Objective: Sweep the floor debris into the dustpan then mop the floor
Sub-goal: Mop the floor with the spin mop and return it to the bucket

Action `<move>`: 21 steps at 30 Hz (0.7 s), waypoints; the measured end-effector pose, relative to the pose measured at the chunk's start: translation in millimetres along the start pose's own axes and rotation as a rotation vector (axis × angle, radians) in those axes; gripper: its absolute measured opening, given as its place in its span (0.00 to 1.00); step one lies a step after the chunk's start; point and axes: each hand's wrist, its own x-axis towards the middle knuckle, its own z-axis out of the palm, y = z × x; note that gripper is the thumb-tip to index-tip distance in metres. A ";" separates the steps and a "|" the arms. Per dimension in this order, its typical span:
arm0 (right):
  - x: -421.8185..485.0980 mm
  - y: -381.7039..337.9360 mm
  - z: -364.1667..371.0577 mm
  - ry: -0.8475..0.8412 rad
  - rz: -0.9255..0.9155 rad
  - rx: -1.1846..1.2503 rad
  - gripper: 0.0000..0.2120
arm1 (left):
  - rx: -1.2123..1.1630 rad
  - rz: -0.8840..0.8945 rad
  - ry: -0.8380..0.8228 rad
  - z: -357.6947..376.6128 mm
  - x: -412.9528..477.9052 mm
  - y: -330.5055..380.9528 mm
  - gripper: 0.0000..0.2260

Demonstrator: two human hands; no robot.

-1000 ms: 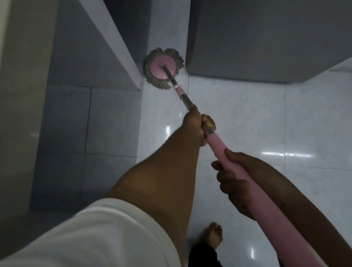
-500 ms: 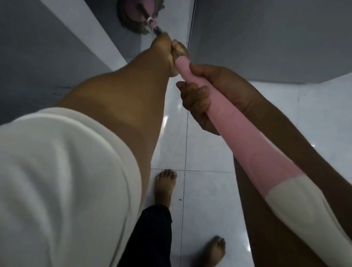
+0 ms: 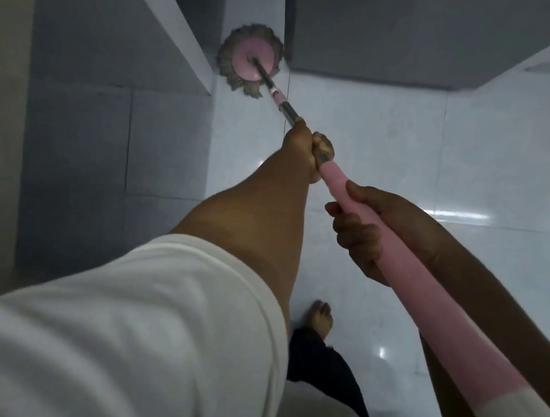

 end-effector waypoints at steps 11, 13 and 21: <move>-107.6 134.7 -60.7 0.153 0.184 -0.226 0.14 | -0.058 0.037 -0.021 -108.6 -76.0 -182.5 0.25; -104.1 137.3 -54.5 0.152 0.207 -0.256 0.15 | 0.006 0.043 -0.020 -117.1 -77.0 -176.2 0.24; -55.8 100.5 -17.8 0.097 0.252 -0.363 0.14 | -0.115 0.090 -0.010 -124.4 -51.7 -115.1 0.23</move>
